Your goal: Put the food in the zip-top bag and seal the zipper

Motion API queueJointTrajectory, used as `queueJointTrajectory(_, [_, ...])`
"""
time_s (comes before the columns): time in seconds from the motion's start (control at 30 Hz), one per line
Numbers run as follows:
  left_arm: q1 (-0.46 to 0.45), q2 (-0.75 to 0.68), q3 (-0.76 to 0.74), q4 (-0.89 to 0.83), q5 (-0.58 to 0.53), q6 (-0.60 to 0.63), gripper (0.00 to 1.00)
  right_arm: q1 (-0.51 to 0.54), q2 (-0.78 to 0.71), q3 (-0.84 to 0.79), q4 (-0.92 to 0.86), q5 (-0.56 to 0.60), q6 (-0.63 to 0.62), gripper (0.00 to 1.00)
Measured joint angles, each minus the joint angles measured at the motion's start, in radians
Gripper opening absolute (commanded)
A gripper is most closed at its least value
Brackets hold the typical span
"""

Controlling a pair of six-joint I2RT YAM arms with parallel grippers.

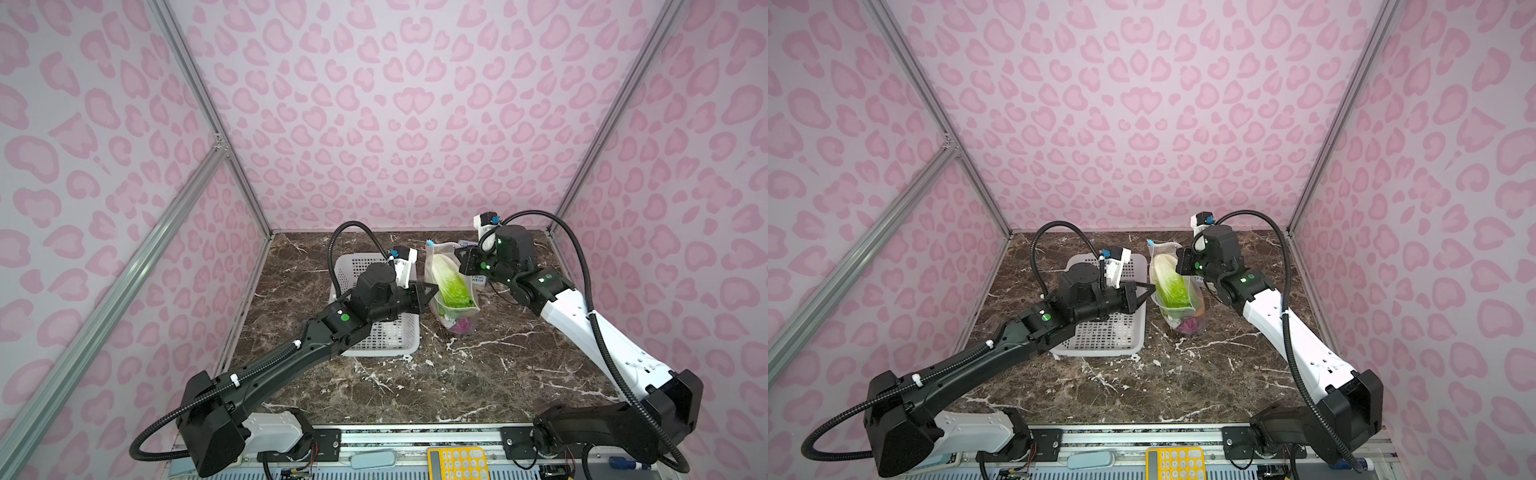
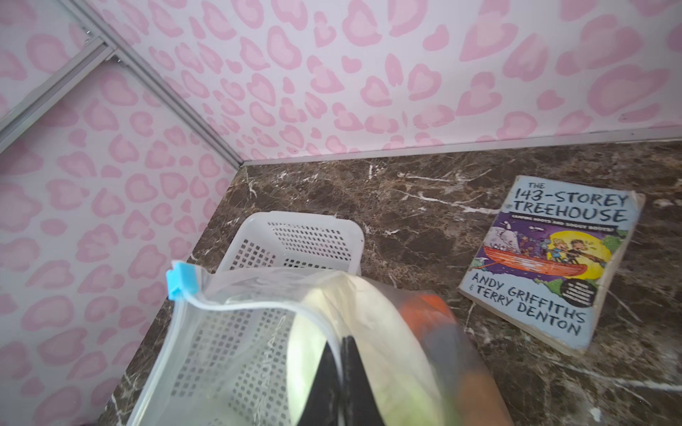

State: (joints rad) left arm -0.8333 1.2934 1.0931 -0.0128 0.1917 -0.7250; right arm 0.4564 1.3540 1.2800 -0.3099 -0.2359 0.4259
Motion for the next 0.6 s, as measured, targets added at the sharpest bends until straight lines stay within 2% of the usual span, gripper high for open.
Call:
queueJointTrajectory(0.4, [-0.039,0.087,0.053,0.034,0.01,-0.035,0.04,0.013,0.063,0.001,0.021,-0.256,-0.052,0.0])
queueJointTrajectory(0.6, [-0.044,0.118,0.126,0.031,0.011,-0.031,0.05,0.009,0.062,0.025,0.05,-0.288,-0.064,0.0])
